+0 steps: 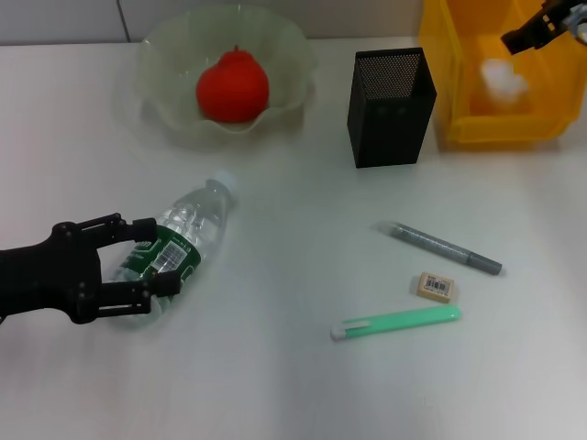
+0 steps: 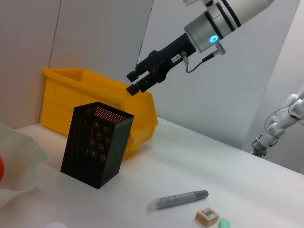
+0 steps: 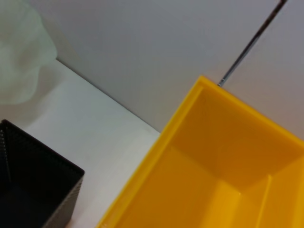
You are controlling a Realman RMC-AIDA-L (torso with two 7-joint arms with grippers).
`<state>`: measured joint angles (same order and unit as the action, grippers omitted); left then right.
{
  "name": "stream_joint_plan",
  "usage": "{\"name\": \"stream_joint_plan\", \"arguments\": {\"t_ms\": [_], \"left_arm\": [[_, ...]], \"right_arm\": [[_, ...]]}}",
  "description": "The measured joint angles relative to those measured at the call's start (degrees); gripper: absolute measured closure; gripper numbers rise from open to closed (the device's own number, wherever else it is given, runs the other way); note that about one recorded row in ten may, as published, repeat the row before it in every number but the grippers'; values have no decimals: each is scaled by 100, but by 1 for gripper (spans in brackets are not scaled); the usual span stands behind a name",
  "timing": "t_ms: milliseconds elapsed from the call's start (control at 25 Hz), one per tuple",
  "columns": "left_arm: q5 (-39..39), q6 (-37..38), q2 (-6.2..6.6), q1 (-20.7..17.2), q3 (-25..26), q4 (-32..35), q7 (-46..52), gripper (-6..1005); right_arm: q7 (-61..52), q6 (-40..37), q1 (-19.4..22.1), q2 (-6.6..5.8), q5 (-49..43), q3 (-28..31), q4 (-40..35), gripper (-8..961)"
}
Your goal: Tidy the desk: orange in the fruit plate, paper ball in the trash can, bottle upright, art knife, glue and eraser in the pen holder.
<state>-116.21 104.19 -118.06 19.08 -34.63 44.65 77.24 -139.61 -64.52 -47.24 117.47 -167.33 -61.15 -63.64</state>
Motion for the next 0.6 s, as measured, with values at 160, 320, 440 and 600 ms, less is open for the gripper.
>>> {"name": "stream_joint_plan", "arguments": {"t_ms": [160,320,440,600], "left_arm": [[2,-14,8,29,0,43,8,142],[-5,-80,40,159,0,332,362,142],[-66,-136,46,291,-28,754,798,142],[-408,-208,-8,587,-74,1410,1459,142]], "right_arm": [[19,70,205,124,73,25,-245,259],[258,-45,610,151,589,19,-804,146],[873,-533,1191,144,1920,124,-1515,136],[1935,-1395,1937,143,3576,593,-2093,123]]}}
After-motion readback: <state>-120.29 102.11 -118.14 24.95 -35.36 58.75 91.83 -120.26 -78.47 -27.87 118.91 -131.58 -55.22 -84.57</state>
